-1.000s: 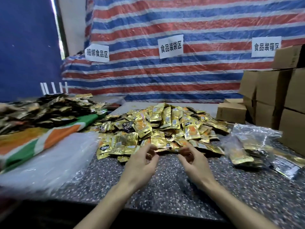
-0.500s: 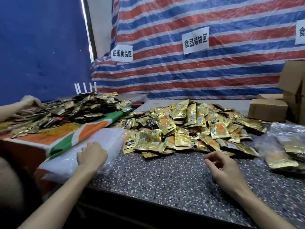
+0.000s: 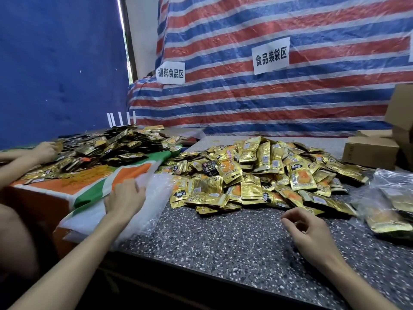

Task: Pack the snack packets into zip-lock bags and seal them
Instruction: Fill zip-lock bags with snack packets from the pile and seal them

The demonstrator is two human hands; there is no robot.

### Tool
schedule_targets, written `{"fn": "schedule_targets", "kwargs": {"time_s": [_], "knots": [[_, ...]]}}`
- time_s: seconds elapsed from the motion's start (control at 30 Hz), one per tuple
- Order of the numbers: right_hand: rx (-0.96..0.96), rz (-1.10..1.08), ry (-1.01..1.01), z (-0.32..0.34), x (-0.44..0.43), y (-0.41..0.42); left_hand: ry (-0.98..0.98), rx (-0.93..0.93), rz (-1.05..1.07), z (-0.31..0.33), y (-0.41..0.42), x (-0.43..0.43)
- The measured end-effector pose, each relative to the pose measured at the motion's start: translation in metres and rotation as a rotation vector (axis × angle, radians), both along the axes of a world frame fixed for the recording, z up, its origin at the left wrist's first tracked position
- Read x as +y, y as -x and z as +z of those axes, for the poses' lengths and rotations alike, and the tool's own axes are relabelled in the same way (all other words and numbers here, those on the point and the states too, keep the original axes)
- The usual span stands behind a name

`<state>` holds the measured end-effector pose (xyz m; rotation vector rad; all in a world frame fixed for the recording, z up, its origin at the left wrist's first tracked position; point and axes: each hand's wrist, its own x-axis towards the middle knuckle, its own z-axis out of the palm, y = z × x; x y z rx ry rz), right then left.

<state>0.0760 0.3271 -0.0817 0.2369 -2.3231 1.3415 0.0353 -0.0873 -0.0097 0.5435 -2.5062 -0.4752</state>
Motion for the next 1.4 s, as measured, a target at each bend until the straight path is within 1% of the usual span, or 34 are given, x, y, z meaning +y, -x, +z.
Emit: {"fn": "schedule_targets", "kwargs": {"time_s": [0.07,0.17,0.23,0.27,0.37,0.5,0.57,0.67,0.77,0.83,1.0,1.1,1.2,1.27,1.3,1.4], "knots": [[-0.013,0.01,0.019,0.0,0.0,0.0,-0.02,0.155,-0.19,0.004,-0.009,0.025],[-0.036,0.04,0.087,0.002,-0.001,0.0,-0.137,0.351,-0.556,0.01,-0.027,0.079],[-0.047,0.077,0.156,0.003,0.0,0.0,-0.209,0.456,-0.738,0.009,-0.035,0.118],[-0.054,0.098,0.202,0.003,0.0,0.0,-0.25,0.478,-0.813,0.006,-0.037,0.138],[-0.084,0.151,0.374,0.006,0.003,-0.001,-0.383,0.458,-1.026,-0.013,-0.037,0.187],[-0.126,0.189,0.599,0.009,0.008,0.002,-0.418,0.318,-1.217,-0.042,-0.039,0.226],[-0.138,0.191,0.64,0.01,0.009,0.002,-0.409,0.247,-1.253,-0.057,-0.039,0.233],[-0.151,0.164,0.588,0.01,0.008,0.001,-0.315,0.128,-1.27,-0.074,-0.04,0.233],[-0.151,0.142,0.526,0.011,0.006,0.0,-0.158,0.177,-1.334,-0.074,-0.046,0.232],[-0.145,0.143,0.512,0.011,0.006,-0.001,-0.087,0.194,-1.374,-0.07,-0.05,0.233],[-0.152,0.203,0.481,0.012,0.005,-0.003,0.151,0.06,-1.387,-0.07,-0.049,0.229],[-0.144,0.24,0.454,0.012,0.003,-0.003,0.176,0.024,-1.37,-0.064,-0.052,0.227],[-0.089,0.252,0.412,0.012,0.002,-0.005,0.19,-0.041,-1.325,-0.058,-0.057,0.227],[-0.037,0.285,0.418,0.011,0.002,-0.008,0.137,-0.111,-1.27,-0.053,-0.06,0.228],[-0.026,0.32,0.384,0.01,0.002,-0.01,0.09,-0.137,-1.25,-0.05,-0.061,0.23],[-0.051,0.39,0.176,0.009,-0.002,-0.016,-0.058,-0.23,-1.229,-0.043,-0.063,0.235]]}}
